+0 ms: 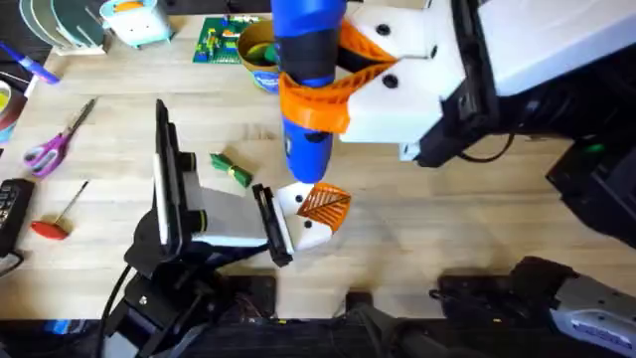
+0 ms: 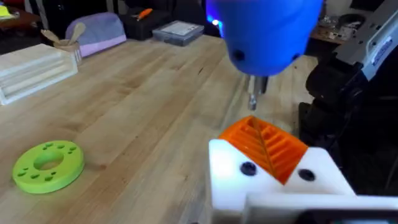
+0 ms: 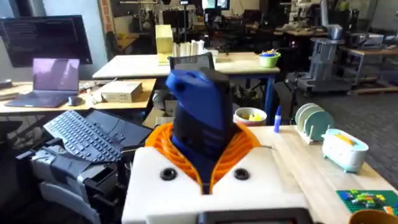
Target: Pick up the gripper from the table and insert it into the empty holder that is missing its gripper. Then pick up a screw, insert it into the mounting hole, and use the screwdriver to tighten it. Finally, clean up the table by picking up the vegetable and placing it into the bucket.
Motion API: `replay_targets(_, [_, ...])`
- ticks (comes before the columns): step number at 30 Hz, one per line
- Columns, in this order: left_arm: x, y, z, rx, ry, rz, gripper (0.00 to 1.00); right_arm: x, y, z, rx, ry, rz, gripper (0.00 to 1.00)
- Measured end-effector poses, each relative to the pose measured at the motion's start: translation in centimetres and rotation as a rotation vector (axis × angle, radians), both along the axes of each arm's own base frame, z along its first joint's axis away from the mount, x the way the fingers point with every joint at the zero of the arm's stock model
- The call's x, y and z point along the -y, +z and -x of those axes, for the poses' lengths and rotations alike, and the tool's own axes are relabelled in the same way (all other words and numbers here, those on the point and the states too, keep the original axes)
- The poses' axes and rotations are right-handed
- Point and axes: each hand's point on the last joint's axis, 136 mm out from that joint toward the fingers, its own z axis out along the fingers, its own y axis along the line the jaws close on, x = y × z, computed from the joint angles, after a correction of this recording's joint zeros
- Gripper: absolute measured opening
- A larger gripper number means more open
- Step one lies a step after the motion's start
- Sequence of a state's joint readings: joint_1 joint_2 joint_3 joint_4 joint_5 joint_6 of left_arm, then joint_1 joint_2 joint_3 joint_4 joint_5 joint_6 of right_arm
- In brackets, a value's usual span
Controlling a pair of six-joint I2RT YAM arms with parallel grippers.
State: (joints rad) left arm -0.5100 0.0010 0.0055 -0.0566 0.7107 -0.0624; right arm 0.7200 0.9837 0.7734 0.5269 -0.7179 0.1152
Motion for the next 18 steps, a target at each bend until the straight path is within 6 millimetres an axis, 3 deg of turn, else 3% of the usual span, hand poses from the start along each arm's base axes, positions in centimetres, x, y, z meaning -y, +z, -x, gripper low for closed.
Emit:
replay_targets(5, [0.0,0.0,0.0,0.0,0.0,0.0,0.012,-0.6,0.7,-0.8,0.023,-0.01,-0.045,0.027])
replay_targets(11, [0.0,0.0,0.0,0.0,0.0,0.0,0.012,-2.0,-1.0,-1.1,-0.068,0.018,-0.014,0.027])
replay_targets(18, [0.0,0.0,0.0,0.0,0.0,0.0,0.012,-2.0,-1.2,-1.0,-0.094,0.024,-0.008,0.027])
